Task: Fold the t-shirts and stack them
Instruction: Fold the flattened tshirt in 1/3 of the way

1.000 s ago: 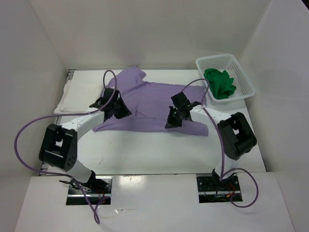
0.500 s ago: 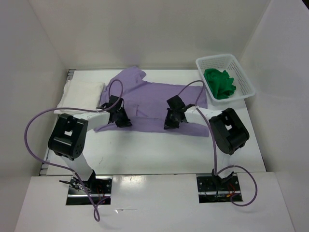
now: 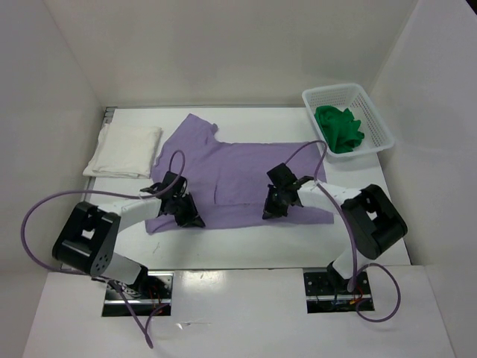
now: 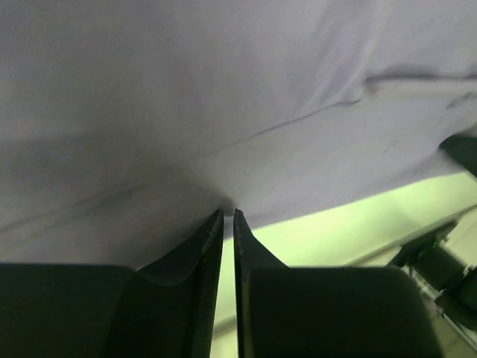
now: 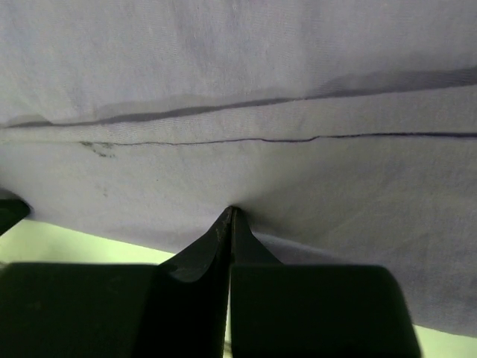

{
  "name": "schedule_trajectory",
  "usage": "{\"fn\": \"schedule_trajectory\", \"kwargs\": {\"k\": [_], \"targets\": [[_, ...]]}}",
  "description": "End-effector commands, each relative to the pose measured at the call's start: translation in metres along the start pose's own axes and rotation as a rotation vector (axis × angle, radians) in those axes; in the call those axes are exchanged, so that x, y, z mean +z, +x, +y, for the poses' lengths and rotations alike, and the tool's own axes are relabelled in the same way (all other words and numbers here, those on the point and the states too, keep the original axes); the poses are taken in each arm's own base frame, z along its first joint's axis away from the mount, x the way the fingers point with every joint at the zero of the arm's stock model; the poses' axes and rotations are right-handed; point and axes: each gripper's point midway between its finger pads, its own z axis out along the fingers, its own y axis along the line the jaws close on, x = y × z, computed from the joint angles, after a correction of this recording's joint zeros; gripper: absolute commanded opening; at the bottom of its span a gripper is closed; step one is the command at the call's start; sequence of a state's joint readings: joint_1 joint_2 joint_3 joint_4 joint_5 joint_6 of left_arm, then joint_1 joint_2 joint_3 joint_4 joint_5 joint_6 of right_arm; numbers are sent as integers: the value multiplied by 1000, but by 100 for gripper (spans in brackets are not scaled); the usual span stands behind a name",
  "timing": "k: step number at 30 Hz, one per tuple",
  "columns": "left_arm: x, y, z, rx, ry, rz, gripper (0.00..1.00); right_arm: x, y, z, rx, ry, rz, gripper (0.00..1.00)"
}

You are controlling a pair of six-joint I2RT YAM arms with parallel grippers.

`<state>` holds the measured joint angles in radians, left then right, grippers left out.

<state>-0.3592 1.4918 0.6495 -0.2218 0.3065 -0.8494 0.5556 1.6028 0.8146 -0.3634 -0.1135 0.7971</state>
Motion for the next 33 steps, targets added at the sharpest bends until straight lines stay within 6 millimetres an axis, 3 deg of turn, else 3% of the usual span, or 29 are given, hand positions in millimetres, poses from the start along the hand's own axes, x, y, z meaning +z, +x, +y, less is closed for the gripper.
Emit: {"fn": "schedule_trajectory", "kwargs": {"k": [1,5,7,8,9,10,11,13,14,15,16,17,19,20,21,22,23,24,25,26,27,28,29,32,33], "targets": [[-19,54,39,-65,-146,140,17,-8,56,-31,-19,106,155,0],[-35,64,35,-92,-143,168,17,-14,69,-21,-37,72,194,0],[-39,64,33,-89,-135,161,17,-23,62,-11,-56,47,175,2],[-41,58,28,-82,-116,153,17,-25,53,-10,-81,64,143,6],[-46,48,20,-67,-92,126,19,-33,35,4,-87,35,99,10],[-57,20,-5,-40,-34,55,20,-38,21,4,-71,36,83,13],[-66,1,-21,-8,5,6,22,-49,0,19,-85,-8,30,20],[-83,-43,-47,75,46,-117,24,-63,-31,24,-58,-49,-34,25],[-102,-75,-75,124,101,-213,25,-71,-44,31,-59,-84,-72,27],[-103,-94,-81,134,104,-254,25,-79,-61,40,-76,-113,-117,27],[-111,-124,-93,139,151,-344,25,-81,-72,40,-68,-118,-140,24],[-115,-141,-103,150,186,-387,25,-85,-83,50,-83,-141,-169,20],[-113,-188,-114,152,188,-499,23,-80,-90,54,-102,-151,-159,9],[-113,-208,-113,139,183,-533,23,-80,-93,59,-105,-167,-161,7],[-90,-224,-107,132,147,-523,23,-84,-98,67,-123,-196,-177,6],[-102,-256,-121,167,125,-610,23,-81,-98,69,-125,-207,-171,6],[-101,-276,-119,171,103,-630,22,-81,-101,72,-128,-219,-186,6],[-74,-295,-105,165,54,-610,22,-82,-103,74,-130,-225,-193,6],[-68,-312,-97,167,-14,-638,22,-82,-102,75,-132,-233,-186,5],[-87,-343,-120,213,-3,-713,22,-79,-103,75,-132,-233,-186,5],[-59,-359,-106,212,-46,-684,22,-79,-103,75,-142,-232,-187,5],[-56,-374,-101,236,-99,-708,24,-79,-104,78,-146,-245,-189,5],[-52,-400,-109,254,-106,-754,26,-76,-103,76,-144,-240,-183,5],[-47,-436,-100,261,-147,-786,40,-73,-105,80,-157,-255,-184,5],[-21,-443,-79,242,-180,-745,45,-73,-105,80,-157,-255,-184,5]]}}
